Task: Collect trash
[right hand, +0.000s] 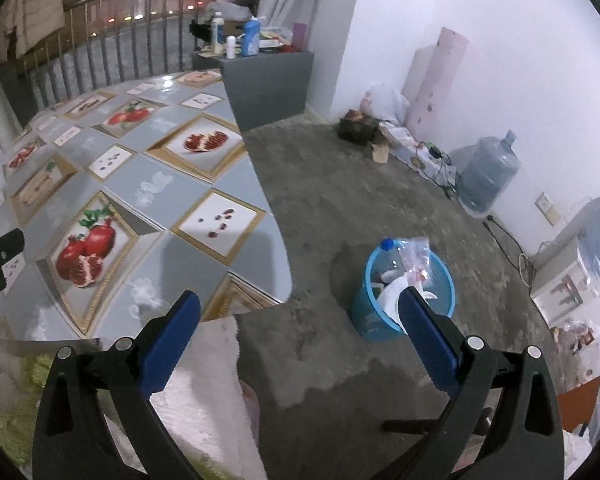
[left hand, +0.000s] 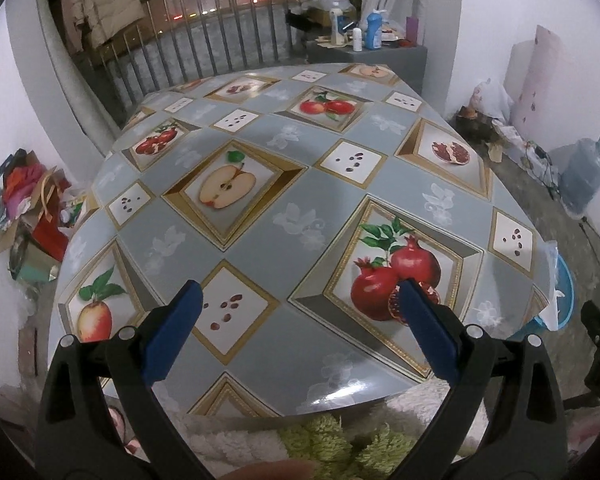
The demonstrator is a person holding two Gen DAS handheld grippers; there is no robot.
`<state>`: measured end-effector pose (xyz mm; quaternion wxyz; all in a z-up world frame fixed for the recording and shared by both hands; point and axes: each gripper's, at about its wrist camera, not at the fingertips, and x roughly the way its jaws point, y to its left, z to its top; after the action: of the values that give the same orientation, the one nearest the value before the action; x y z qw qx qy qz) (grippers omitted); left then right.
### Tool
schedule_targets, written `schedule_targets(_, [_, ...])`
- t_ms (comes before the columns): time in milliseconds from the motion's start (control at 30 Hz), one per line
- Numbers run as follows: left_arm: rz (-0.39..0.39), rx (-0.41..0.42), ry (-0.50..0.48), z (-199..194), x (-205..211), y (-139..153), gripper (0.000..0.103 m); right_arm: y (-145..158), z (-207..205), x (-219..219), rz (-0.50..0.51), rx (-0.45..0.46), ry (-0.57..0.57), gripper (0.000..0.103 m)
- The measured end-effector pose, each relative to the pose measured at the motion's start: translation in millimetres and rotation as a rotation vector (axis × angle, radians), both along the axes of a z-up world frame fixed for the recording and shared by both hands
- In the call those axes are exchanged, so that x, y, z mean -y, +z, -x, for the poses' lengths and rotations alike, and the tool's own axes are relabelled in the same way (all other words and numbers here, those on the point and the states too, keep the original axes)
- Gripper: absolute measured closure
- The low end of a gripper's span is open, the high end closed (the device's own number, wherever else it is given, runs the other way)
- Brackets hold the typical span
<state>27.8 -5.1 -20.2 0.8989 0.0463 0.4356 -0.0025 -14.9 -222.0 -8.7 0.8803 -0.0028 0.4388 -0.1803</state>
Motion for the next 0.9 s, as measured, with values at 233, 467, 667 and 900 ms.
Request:
schedule_targets(233, [-0.007, -0.020, -0.013, -4.1, 6.3, -3.6, 0.009, -3.3, -0.9, 7.1, 0.000, -0.011, -0.012, 0.007])
schedule_targets(467, [-0.008, -0.022, -0.014, -4.2, 8.1, -4.0, 0.009, -5.5, -2.4, 6.1, 0.011, -0.020, -0.007, 0.007])
schedule_targets(667, [-0.005, -0.021, -0.013, -4.1, 8.3, -3.5, 0.009, -5.5, -1.7, 5.4, 0.011, -0.018, -0.009, 0.007])
schedule_targets(900, [-0.005, -0.017, -0.014, -4.1, 9.0, -2.7, 0.009, -4.5, 0.3, 6.2, 0.013, -0.010, -0.016, 0.007])
